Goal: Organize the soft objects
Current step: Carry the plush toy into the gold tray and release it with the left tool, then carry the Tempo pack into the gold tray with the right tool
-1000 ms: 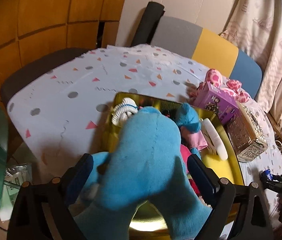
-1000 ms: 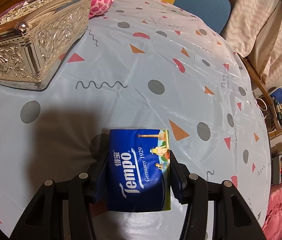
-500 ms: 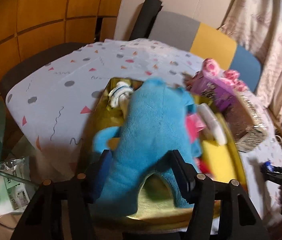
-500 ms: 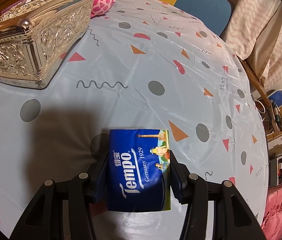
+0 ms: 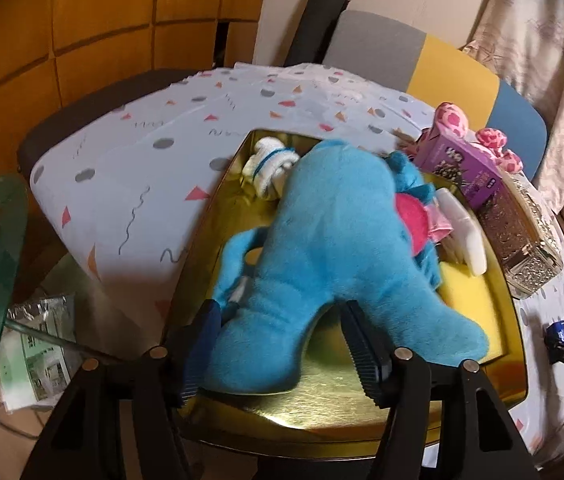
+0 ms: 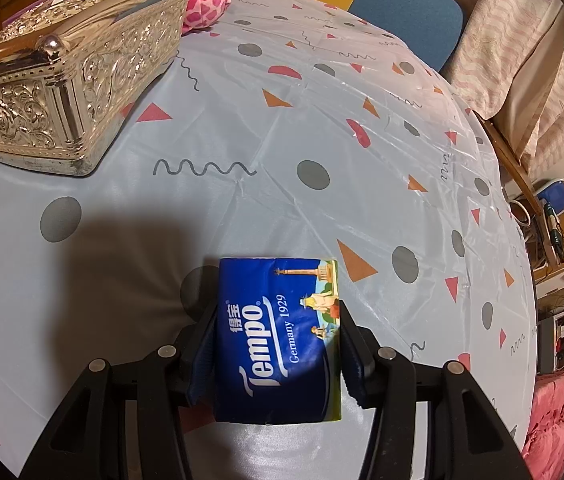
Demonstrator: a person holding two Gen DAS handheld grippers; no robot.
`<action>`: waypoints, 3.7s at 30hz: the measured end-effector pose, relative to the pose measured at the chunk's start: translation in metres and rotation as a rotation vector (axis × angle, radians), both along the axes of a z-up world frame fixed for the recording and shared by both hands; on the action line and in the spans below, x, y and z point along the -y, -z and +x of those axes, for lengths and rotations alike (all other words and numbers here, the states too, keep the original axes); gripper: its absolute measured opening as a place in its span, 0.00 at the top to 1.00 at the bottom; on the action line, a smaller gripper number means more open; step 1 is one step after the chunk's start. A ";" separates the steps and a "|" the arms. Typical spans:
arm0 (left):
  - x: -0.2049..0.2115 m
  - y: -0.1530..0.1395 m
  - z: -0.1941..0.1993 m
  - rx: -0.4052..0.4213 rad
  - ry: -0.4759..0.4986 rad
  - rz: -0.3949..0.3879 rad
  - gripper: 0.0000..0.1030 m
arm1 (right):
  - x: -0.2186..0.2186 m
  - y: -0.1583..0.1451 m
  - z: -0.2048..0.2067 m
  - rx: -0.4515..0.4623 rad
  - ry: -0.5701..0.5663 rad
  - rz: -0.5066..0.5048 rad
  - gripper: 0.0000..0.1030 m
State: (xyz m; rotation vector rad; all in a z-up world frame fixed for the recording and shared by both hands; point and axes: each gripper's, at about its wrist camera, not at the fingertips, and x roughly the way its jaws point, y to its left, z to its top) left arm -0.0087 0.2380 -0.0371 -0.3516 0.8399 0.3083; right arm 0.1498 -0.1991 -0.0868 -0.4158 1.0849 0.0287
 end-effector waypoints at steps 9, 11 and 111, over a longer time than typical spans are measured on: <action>0.014 -0.025 -0.006 0.050 0.013 0.088 0.34 | -0.001 0.000 -0.001 0.000 -0.001 -0.009 0.49; 0.016 -0.029 -0.007 0.057 0.015 0.097 0.33 | -0.001 0.000 -0.002 0.001 -0.001 -0.013 0.49; -0.010 -0.039 -0.036 0.131 -0.077 0.038 0.20 | -0.286 -0.042 -0.042 -0.026 -0.446 0.445 0.49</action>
